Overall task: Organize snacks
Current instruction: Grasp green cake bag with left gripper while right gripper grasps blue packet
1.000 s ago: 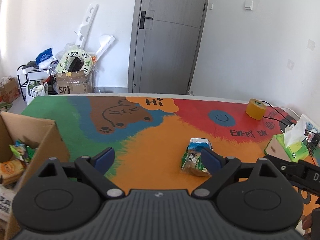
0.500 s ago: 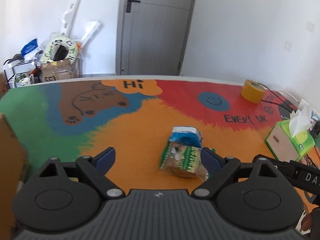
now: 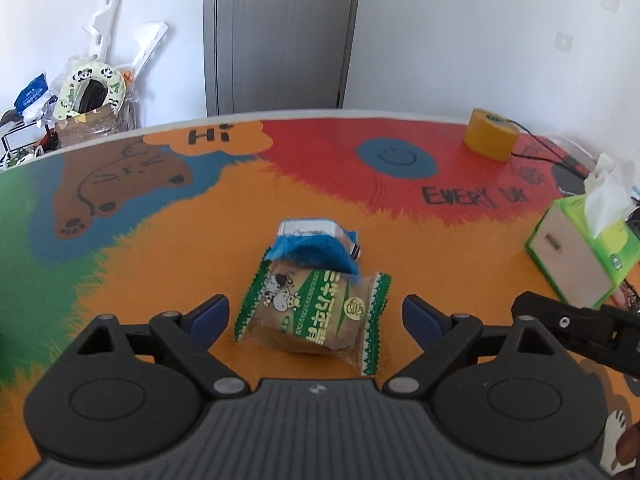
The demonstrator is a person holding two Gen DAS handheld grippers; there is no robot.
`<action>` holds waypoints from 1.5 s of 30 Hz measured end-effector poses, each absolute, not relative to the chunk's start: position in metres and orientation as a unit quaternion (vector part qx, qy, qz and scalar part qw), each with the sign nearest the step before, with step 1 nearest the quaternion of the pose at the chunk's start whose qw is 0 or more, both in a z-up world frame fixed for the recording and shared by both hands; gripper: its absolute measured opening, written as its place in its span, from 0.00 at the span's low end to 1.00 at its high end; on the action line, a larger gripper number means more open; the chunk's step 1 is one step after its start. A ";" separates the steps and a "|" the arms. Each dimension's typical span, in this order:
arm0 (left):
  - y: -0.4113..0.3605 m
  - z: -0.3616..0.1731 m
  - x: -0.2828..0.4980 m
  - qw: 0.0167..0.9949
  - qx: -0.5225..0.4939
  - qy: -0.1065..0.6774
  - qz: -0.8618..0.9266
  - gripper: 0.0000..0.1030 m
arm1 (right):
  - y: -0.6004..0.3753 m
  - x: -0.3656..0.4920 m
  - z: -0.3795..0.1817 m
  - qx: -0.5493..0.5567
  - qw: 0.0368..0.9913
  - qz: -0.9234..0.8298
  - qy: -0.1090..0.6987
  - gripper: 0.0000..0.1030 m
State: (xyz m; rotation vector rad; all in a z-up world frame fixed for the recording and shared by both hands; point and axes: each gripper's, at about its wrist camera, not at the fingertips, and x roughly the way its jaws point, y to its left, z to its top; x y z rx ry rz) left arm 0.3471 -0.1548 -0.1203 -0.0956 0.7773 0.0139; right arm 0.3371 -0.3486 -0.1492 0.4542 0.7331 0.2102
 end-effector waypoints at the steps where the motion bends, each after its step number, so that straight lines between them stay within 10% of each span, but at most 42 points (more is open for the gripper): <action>1: -0.155 -0.123 0.348 0.923 -0.047 0.382 0.005 0.90 | -0.349 0.337 -0.150 0.220 0.903 0.101 0.356 0.67; 9: -0.150 -0.129 0.350 0.926 -0.038 0.374 0.019 0.85 | -0.335 0.345 -0.153 0.214 0.901 0.102 0.362 0.67; 19: -0.129 -0.122 0.340 0.931 -0.047 0.362 0.021 0.52 | -0.310 0.352 -0.144 0.201 0.901 0.123 0.363 0.67; 45: -0.032 -0.096 0.326 0.936 -0.118 0.319 0.093 0.51 | -0.213 0.385 -0.134 0.127 0.906 0.171 0.364 0.80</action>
